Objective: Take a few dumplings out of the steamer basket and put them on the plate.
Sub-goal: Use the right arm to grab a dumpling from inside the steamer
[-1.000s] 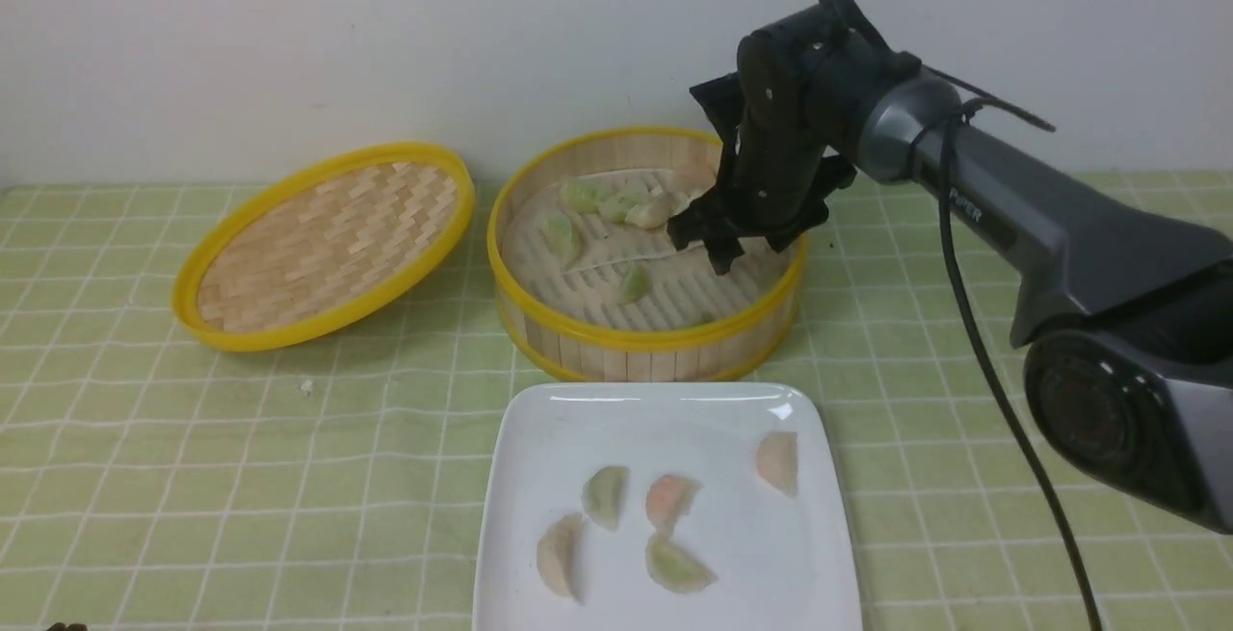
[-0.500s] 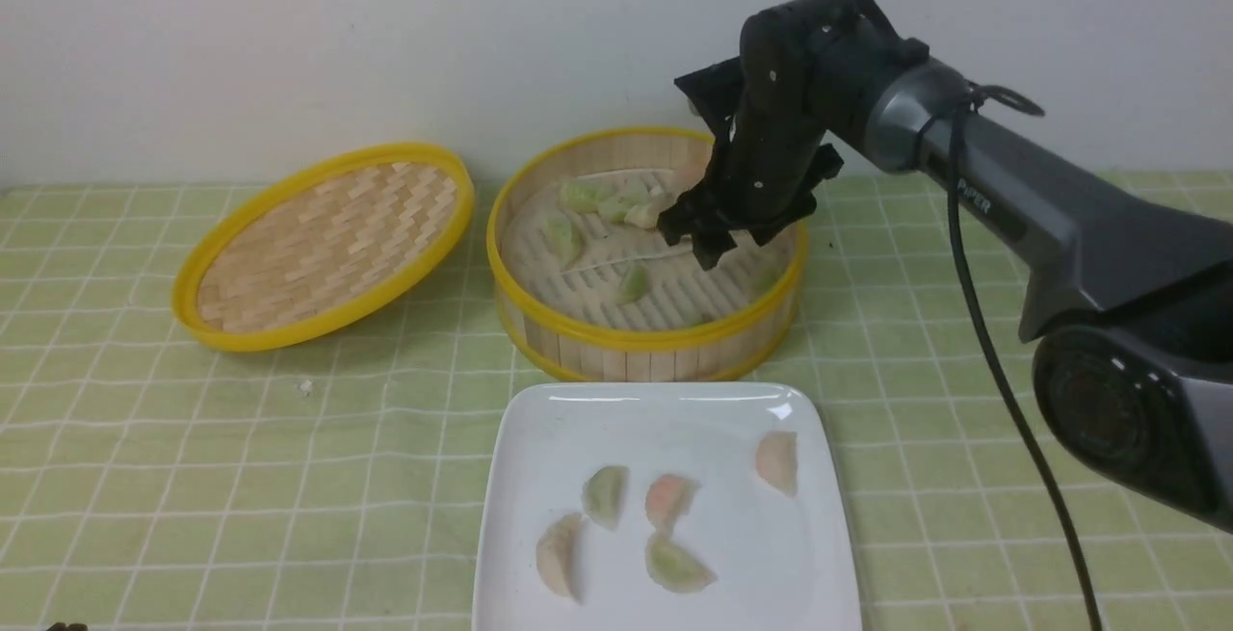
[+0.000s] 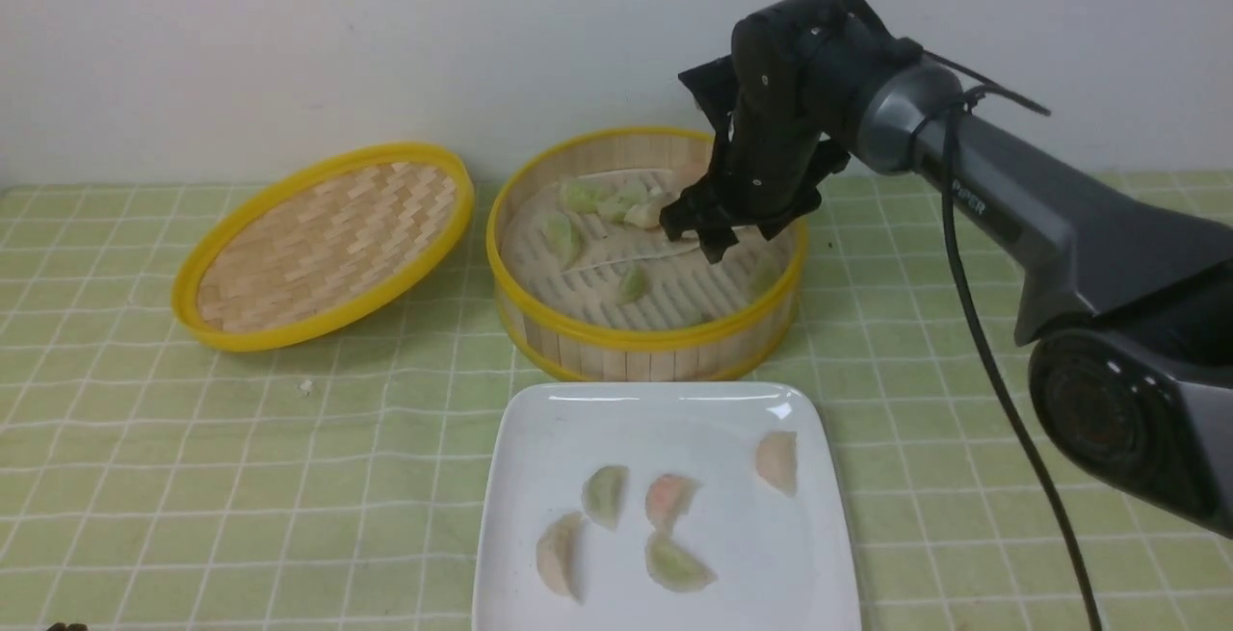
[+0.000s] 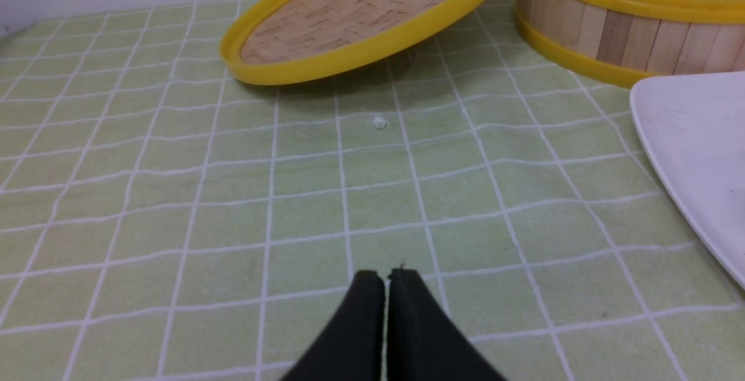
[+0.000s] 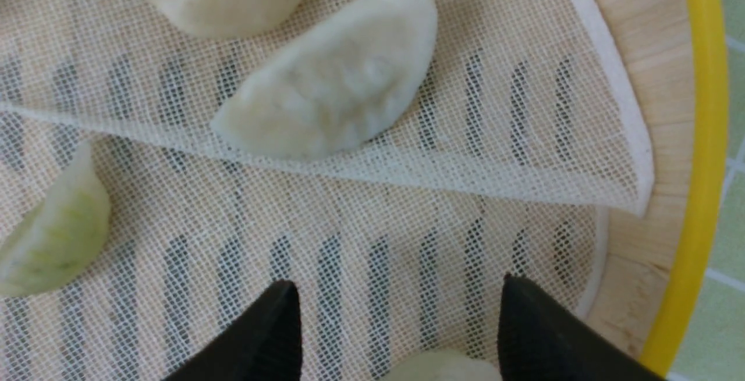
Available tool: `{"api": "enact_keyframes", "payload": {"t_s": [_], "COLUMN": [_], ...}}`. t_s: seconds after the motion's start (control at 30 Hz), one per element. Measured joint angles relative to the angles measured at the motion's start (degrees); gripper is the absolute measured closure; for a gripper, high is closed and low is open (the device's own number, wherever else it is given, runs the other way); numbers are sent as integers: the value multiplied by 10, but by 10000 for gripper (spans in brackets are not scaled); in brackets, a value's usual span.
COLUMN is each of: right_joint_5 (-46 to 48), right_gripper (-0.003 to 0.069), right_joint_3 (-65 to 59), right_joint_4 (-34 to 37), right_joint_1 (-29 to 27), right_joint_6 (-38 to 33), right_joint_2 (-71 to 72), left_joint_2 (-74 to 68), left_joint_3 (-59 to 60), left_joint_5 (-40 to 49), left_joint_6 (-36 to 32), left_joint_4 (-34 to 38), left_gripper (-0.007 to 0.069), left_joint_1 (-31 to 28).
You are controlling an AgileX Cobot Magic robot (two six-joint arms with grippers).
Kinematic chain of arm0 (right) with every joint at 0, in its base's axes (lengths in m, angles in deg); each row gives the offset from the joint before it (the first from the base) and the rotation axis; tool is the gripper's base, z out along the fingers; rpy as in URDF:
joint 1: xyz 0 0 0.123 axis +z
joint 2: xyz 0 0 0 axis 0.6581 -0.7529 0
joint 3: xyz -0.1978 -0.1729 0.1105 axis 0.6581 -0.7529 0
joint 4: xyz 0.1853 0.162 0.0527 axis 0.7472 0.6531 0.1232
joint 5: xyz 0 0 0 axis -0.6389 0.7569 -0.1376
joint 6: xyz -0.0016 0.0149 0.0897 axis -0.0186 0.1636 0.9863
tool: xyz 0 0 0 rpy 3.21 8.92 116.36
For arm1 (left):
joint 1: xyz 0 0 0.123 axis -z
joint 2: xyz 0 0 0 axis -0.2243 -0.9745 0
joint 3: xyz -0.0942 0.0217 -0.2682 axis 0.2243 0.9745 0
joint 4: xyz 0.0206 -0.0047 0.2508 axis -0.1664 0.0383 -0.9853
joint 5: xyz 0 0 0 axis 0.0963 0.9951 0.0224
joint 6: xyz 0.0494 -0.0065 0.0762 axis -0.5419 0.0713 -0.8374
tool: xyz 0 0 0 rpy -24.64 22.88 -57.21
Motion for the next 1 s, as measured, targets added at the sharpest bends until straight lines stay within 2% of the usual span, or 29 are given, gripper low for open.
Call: {"api": "enact_keyframes", "payload": {"t_s": [0.53,0.6,0.7,0.77,0.83,1.0], "right_joint_5": [-5,-5,-5,-5,-5,-2], "right_gripper": [254,281,400,540,573,573], "right_joint_3": [-36,-36,-36,-36,-36,-36], "right_joint_4": [-16,-10,14,24,25,20], "right_joint_1": [2,2,2,2,2,2], "right_joint_6": [36,36,36,35,32,27], "right_joint_2": [0,0,-2,-5,-5,6], "left_joint_2": [0,0,0,0,0,0], "left_joint_3": [0,0,0,0,0,0], "left_joint_5": [0,0,0,0,0,0], "left_joint_6": [0,0,0,0,0,0], "left_joint_4": [0,0,0,0,0,0], "left_gripper": [631,631,631,631,631,631], "left_joint_1": [0,0,0,0,0,0]}}
